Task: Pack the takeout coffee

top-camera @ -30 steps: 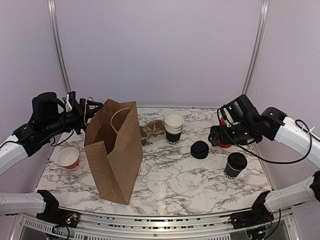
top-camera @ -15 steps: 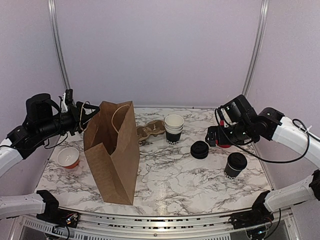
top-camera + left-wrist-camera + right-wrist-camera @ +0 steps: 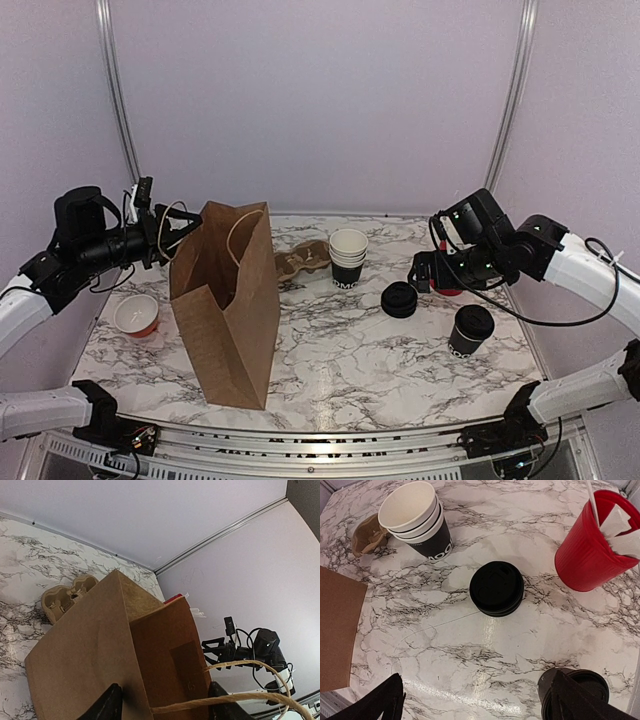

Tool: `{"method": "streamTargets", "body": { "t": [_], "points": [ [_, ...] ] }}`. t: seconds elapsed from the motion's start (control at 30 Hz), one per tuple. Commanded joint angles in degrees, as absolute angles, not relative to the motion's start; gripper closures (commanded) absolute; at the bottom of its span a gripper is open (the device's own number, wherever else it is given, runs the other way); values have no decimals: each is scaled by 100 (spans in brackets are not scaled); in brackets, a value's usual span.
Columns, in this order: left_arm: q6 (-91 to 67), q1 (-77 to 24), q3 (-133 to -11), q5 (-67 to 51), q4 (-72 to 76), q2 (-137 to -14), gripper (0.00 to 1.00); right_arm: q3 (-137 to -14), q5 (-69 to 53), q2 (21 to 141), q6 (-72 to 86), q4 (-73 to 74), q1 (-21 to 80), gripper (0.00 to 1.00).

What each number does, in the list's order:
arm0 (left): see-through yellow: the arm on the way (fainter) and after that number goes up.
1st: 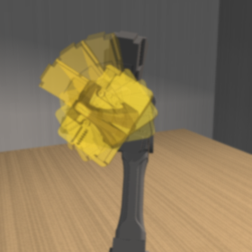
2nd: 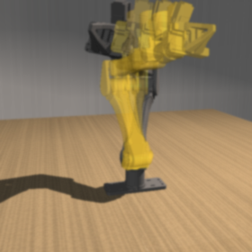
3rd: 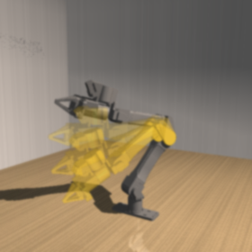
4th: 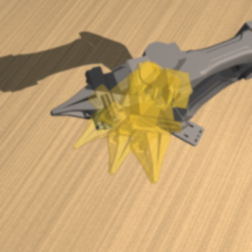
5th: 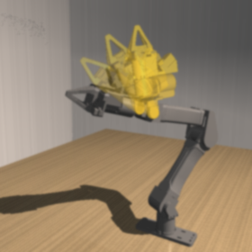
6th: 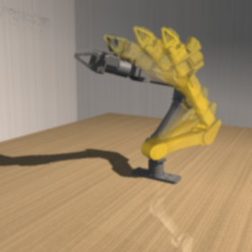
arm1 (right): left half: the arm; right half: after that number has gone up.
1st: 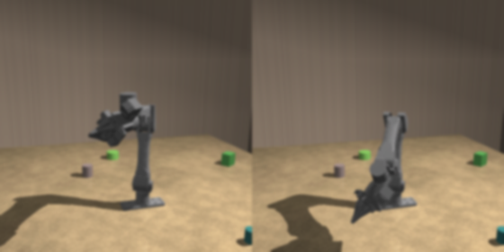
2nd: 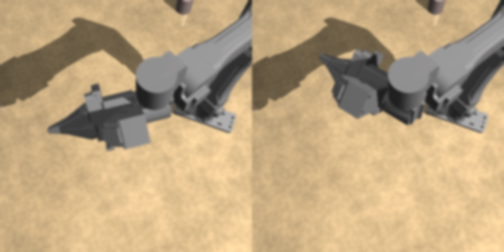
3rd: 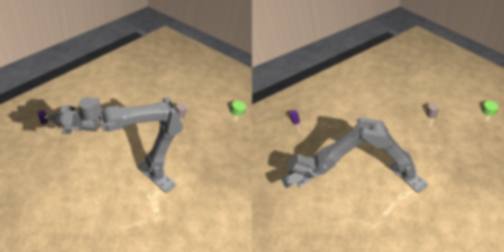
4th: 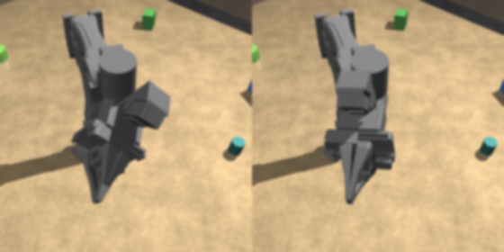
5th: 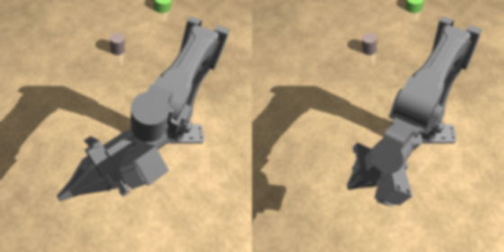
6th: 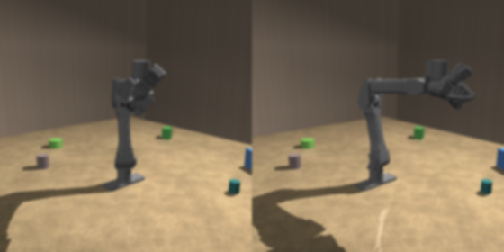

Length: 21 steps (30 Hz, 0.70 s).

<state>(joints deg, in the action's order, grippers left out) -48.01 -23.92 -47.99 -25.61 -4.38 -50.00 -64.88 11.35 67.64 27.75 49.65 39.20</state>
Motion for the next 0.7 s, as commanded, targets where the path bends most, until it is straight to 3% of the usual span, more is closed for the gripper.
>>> {"method": "streamTargets", "body": {
  "t": [0.0, 0.67],
  "points": [
    [-4677, -2232, -4903, -3132, -139, -5202, 40, -6482, 1067, 6735, 2744, 4825, 3867, 0],
    [-4561, -1335, -4934, -4518, 69, -5493, 36, -6477, 952, 6705, 2679, 4773, 3864, 0]
  ]
}}
